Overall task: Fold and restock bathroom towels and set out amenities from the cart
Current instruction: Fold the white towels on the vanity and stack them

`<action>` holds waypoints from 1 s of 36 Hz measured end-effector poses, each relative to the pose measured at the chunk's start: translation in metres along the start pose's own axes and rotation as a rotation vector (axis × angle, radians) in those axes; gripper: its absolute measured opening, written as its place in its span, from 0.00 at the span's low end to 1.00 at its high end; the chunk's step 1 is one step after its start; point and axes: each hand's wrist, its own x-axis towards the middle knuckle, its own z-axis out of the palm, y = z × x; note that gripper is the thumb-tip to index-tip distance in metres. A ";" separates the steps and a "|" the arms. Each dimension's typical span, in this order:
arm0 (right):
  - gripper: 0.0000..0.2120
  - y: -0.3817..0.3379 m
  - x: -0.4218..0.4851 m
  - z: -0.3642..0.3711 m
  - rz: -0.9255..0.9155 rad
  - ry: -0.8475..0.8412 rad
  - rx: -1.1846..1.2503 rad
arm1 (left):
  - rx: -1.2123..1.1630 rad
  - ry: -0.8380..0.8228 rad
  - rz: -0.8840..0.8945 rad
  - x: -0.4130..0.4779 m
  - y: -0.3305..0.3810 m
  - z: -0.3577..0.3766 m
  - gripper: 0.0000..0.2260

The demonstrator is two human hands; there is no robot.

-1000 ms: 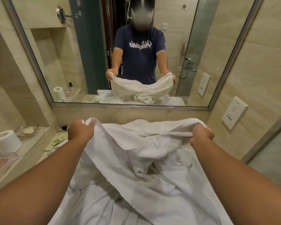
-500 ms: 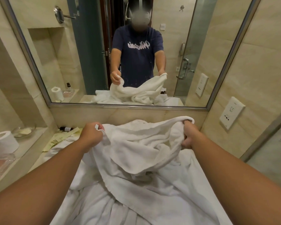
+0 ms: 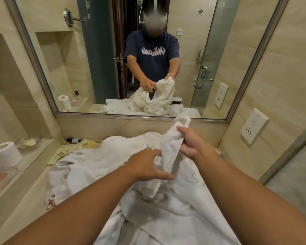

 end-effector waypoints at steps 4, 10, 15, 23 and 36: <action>0.21 0.003 -0.005 0.008 -0.049 -0.142 -0.086 | 0.014 0.099 -0.048 0.004 0.017 0.003 0.33; 0.23 0.004 -0.011 0.013 -0.344 0.174 -0.830 | -0.041 0.211 -0.180 0.012 0.010 0.002 0.05; 0.18 -0.003 -0.019 0.005 -0.608 0.390 -1.398 | -0.112 0.275 -0.224 0.020 0.002 -0.013 0.03; 0.10 -0.008 -0.034 0.015 -0.815 0.450 -1.714 | -0.108 0.276 -0.024 0.031 0.001 -0.025 0.03; 0.14 -0.003 -0.034 0.030 -0.866 0.038 -1.163 | -0.236 0.289 0.202 0.041 -0.001 -0.030 0.15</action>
